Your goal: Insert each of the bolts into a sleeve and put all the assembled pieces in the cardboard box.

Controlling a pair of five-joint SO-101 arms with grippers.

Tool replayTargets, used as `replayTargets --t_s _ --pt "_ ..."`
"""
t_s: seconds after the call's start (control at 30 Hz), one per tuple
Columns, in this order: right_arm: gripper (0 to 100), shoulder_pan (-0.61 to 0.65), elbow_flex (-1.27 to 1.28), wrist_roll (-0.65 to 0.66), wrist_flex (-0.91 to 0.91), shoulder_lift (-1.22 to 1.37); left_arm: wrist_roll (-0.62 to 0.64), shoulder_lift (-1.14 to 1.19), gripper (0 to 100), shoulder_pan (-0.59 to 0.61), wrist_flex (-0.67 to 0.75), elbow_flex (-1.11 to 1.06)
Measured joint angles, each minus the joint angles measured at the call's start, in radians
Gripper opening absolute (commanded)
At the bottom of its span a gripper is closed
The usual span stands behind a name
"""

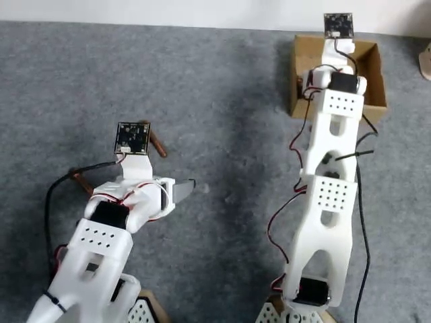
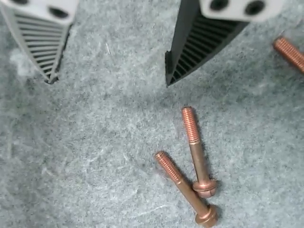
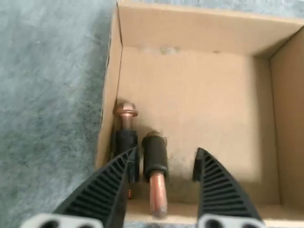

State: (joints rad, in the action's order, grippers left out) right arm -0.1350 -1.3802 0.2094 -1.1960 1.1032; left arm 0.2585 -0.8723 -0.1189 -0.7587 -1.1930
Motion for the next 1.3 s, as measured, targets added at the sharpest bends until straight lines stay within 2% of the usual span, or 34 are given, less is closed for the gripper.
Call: replayTargets --t_s 0.2,0.57,0.7,0.97,1.13,1.3 --pt "13.1 0.002 -0.017 0.000 -0.098 0.000 0.000 0.000 33 0.000 0.000 0.002" --pt "12.0 0.021 -0.061 0.009 -0.520 -0.135 0.000 0.000 33 0.000 0.000 0.002" --pt "11.9 0.015 -0.041 0.026 -0.548 -0.224 0.000 0.000 33 0.000 -0.003 0.002" --pt "11.9 -0.005 0.445 0.112 -0.549 -0.522 0.000 0.000 33 0.000 -0.003 0.002" --pt "11.9 0.000 0.736 0.258 -0.549 -0.698 0.000 0.000 33 0.000 -0.003 0.002" --pt "11.9 -0.049 0.818 0.440 -0.543 -0.730 0.000 0.000 33 0.000 -0.003 0.002"
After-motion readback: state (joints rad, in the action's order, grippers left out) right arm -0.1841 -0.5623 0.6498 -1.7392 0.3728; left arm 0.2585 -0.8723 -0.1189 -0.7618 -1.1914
